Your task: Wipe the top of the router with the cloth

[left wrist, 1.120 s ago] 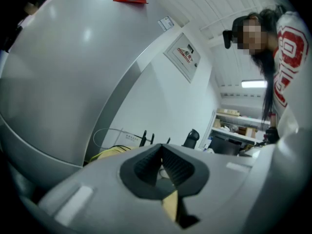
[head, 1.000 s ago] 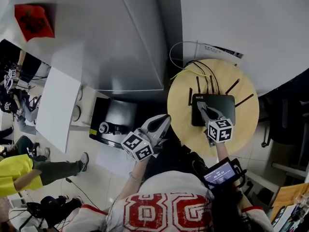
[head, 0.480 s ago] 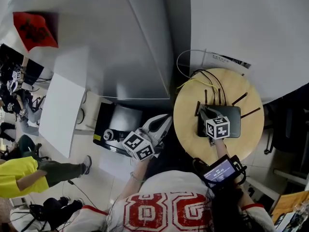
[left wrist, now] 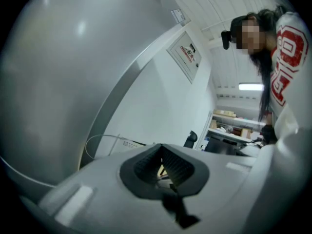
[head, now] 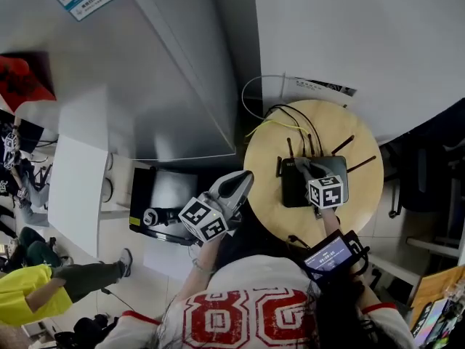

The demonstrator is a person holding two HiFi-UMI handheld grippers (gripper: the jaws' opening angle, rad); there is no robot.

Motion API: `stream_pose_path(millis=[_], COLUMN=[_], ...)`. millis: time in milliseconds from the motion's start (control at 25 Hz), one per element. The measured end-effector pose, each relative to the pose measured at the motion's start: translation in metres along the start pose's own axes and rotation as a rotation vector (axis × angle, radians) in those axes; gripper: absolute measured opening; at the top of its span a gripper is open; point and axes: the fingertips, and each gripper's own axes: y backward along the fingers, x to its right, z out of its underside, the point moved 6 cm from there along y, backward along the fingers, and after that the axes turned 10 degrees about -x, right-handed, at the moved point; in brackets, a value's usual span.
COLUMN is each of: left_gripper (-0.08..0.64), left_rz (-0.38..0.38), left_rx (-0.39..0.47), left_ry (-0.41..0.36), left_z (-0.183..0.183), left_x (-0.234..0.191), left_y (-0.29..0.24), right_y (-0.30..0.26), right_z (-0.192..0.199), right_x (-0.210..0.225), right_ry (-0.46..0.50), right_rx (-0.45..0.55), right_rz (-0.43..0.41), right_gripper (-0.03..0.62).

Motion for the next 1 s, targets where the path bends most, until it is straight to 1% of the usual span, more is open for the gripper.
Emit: stream_pose_path(millis=[80, 200, 480, 600, 680, 880, 960, 1000], left_gripper=[-0.005, -0.005, -0.005, -0.005, -0.005, -0.005, -0.005, -0.005], left_rz=[0.014, 0.024, 0.021, 0.024, 0.011, 0.014, 0.010, 0.012], left_rx=[-0.004, 0.002, -0.006, 0.008, 0.007, 0.021, 0.012, 0.011], left_ry=[0.001, 0.023, 0.044, 0.035, 0.040, 0.038, 0.039, 0.038], left_z=[0.000, 0.000, 0.000, 0.003, 0.001, 0.001, -0.001, 0.000], left_x=[0.001, 0.000, 0.001, -0.003, -0.003, -0.006, -0.004, -0.004], left_y=[-0.006, -0.010, -0.014, -0.012, -0.009, -0.006, -0.006, -0.006], right_y=[0.006, 0.015, 0.037, 0.046, 0.050, 0.055, 0.057, 0.057], right_z=[0.004, 0.010, 0.022, 0.028, 0.031, 0.034, 0.030, 0.027], right_x=[0.012, 0.030, 0.078, 0.095, 0.104, 0.110, 0.102, 0.093], right_ry=[-0.017, -0.039, -0.078, -0.090, -0.099, -0.118, -0.126, -0.127], right_rx=[0.002, 0.002, -0.011, -0.020, -0.024, -0.021, -0.014, -0.002], right_rz=[0.024, 0.060, 0.167, 0.218, 0.244, 0.271, 0.267, 0.251], right_gripper=[0.041, 0.041, 0.041, 0.041, 0.041, 0.041, 0.041, 0.041])
